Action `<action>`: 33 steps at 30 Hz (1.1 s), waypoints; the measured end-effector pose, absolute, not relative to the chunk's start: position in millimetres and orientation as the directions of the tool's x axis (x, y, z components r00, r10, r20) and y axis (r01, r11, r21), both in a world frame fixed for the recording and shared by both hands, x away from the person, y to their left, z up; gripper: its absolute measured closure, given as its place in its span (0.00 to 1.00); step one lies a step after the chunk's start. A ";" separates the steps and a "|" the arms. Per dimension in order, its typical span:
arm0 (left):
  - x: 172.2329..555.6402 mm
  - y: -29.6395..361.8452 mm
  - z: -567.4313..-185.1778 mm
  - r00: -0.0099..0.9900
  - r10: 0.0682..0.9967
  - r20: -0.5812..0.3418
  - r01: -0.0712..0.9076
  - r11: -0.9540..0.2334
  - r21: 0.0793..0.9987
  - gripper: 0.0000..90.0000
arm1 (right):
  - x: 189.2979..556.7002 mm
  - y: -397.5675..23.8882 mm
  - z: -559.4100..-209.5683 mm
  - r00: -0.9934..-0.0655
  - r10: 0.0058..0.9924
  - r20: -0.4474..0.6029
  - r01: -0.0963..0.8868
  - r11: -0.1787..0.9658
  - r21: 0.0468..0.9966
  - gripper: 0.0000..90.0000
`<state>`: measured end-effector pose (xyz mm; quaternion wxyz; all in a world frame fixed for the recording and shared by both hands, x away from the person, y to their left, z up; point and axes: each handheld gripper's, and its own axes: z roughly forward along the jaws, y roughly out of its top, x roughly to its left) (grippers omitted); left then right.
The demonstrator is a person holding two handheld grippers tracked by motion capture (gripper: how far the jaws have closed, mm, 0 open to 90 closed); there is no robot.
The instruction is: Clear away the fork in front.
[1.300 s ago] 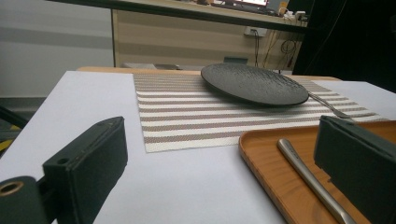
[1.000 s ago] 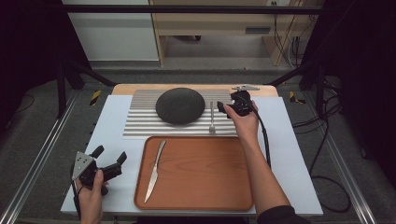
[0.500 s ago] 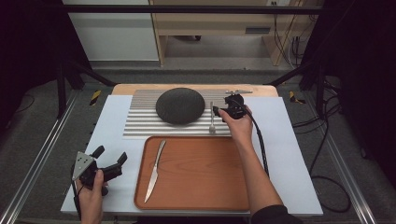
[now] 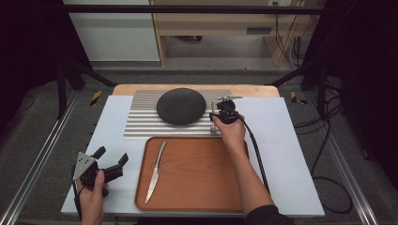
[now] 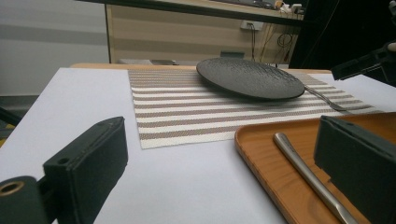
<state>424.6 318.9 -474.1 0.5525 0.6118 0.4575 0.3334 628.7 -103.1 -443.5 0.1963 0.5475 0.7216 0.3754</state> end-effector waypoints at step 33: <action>425.1 318.0 -473.7 0.365 0.927 -0.084 0.195 0.013 0.981 0.04 | 637.6 -86.4 -468.8 -0.260 0.962 0.080 0.694 0.129 0.708 0.83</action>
